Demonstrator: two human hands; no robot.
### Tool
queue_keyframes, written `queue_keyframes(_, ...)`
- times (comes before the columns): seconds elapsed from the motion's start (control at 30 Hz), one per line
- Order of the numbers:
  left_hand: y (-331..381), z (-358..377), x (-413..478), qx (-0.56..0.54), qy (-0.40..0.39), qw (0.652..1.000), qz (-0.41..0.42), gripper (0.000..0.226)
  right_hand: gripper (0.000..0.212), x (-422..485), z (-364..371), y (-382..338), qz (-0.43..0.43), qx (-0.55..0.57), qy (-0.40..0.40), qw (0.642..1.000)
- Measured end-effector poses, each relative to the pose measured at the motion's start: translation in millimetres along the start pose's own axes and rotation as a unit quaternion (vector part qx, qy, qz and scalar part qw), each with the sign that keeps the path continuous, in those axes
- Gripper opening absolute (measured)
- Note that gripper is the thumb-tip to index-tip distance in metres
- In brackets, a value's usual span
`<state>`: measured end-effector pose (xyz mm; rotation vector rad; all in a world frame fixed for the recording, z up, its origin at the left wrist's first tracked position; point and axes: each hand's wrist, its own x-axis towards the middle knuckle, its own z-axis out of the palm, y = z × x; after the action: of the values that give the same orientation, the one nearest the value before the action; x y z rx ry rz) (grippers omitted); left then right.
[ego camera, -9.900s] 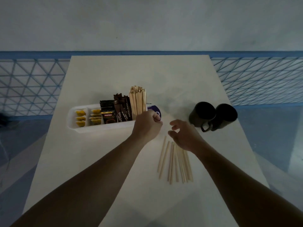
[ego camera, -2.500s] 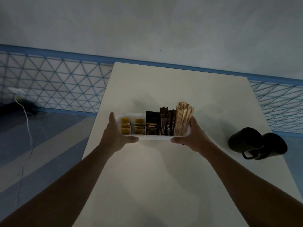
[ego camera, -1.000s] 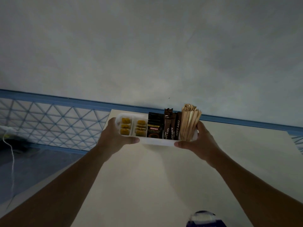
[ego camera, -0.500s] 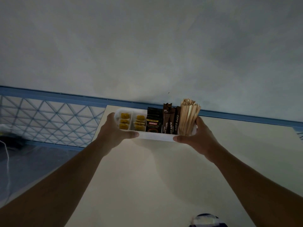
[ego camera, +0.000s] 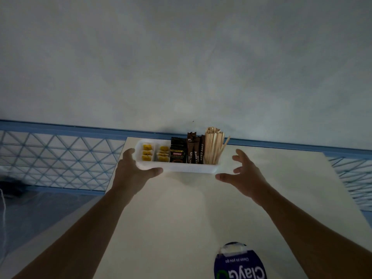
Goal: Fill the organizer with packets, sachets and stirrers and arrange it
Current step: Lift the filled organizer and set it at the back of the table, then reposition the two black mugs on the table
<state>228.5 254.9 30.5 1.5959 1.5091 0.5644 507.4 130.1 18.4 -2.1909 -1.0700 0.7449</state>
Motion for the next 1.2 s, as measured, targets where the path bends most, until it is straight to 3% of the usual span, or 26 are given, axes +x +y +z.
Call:
queue_keyframes(0.27,34.9,21.7,-85.2,-0.010,-0.082,0.996,0.020,0.058,0.064,-81.7,-43.3,-3.5,-0.006,-0.013,0.017,1.000)
queue_keyframes(0.43,54.5,52.7,-145.8,-0.011,-0.140,0.988,0.059,0.042,0.047,-135.6,-67.9,12.1,-0.019,-0.014,0.034,0.999)
queue_keyframes(0.7,67.7,120.7,-229.7,0.015,-0.218,0.969,0.117,0.038,0.037,-221.2,-100.5,65.2,0.007,-0.026,0.086,0.996)
queue_keyframes(1.03,65.2,199.4,-308.8,0.018,-0.318,0.939,0.131,0.028,0.004,-308.4,-138.5,156.8,0.074,-0.012,0.168,0.983)
queue_keyframes(1.2,61.2,233.2,-333.1,0.019,-0.365,0.925,0.103,0.027,0.017,-331.2,-142.7,196.0,0.116,-0.026,0.221,0.968)
